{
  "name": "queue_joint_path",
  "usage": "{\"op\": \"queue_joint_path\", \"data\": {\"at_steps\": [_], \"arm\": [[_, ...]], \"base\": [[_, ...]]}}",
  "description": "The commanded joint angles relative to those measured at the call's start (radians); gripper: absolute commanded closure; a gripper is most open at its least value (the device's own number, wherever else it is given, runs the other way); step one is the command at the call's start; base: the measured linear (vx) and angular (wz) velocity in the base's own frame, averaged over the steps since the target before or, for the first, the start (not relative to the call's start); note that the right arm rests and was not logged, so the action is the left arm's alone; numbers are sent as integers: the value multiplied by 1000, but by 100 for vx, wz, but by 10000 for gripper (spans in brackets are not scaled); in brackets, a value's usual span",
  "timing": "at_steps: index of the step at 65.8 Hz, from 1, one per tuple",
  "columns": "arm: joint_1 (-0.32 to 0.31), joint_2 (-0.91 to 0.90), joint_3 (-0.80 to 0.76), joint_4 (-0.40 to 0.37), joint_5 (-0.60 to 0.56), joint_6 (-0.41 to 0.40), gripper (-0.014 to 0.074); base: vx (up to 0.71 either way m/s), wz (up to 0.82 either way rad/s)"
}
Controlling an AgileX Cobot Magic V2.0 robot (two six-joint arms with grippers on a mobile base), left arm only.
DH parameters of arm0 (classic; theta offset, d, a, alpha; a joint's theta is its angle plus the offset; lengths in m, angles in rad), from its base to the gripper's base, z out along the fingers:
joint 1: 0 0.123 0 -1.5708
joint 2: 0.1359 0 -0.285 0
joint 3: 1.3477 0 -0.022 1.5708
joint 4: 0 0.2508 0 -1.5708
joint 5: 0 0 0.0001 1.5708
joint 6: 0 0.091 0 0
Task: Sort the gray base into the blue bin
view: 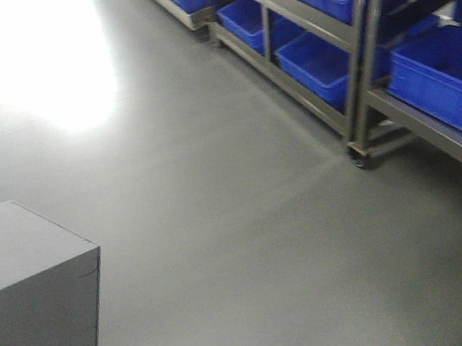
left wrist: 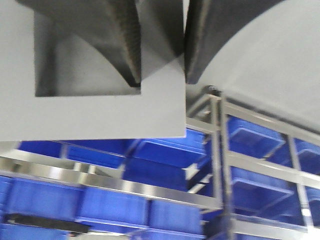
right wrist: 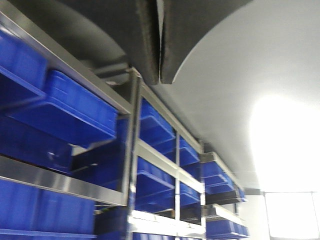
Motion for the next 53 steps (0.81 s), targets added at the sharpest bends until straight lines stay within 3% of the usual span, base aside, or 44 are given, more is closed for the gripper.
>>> {"op": "queue_joint_path", "data": {"at_steps": [1,31,53], "arm": [[-4,12,-25,42,-85,-8,594],[-4,12,-25,42,-85,-8,594],[-4,12,-25,42,-85,-8,594]], "base": [[29,54],[28,48],[26,12]]}}
